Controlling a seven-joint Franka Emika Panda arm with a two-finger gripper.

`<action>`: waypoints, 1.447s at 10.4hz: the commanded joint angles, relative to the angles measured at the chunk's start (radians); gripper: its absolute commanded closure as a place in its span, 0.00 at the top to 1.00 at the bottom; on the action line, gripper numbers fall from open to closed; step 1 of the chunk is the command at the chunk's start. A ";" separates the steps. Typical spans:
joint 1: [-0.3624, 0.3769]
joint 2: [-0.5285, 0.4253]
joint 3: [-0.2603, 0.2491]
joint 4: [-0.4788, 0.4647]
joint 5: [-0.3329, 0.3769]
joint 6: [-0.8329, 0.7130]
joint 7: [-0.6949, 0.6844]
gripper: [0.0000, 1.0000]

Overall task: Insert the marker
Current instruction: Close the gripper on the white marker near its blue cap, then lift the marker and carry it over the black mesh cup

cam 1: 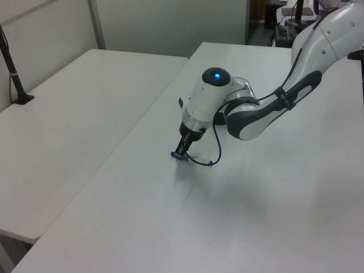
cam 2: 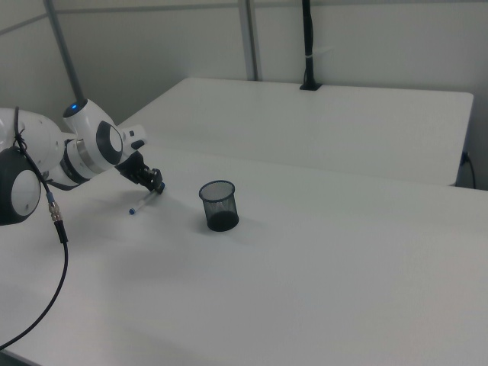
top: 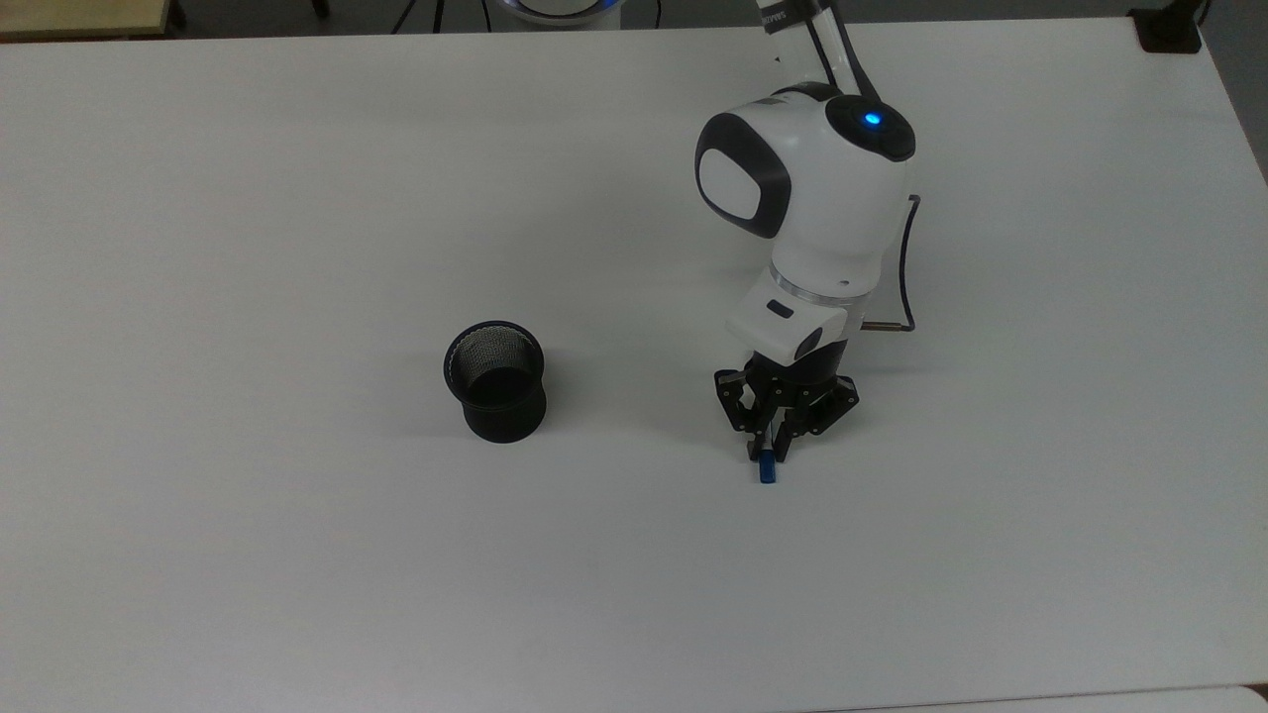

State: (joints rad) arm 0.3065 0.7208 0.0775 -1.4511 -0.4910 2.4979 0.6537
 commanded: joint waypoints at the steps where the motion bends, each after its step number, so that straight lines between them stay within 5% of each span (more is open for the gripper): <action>1: 0.008 0.005 -0.012 -0.003 -0.026 0.015 0.026 0.31; 3: 0.002 0.005 -0.012 -0.003 -0.027 0.015 0.026 0.14; 7: -0.018 -0.021 -0.012 -0.003 -0.026 0.015 0.027 0.10; 15: -0.167 -0.484 -0.012 -0.339 -0.020 -0.002 0.043 0.10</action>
State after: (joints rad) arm 0.1957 0.3844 0.0679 -1.6368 -0.4931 2.4964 0.6552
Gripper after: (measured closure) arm 0.837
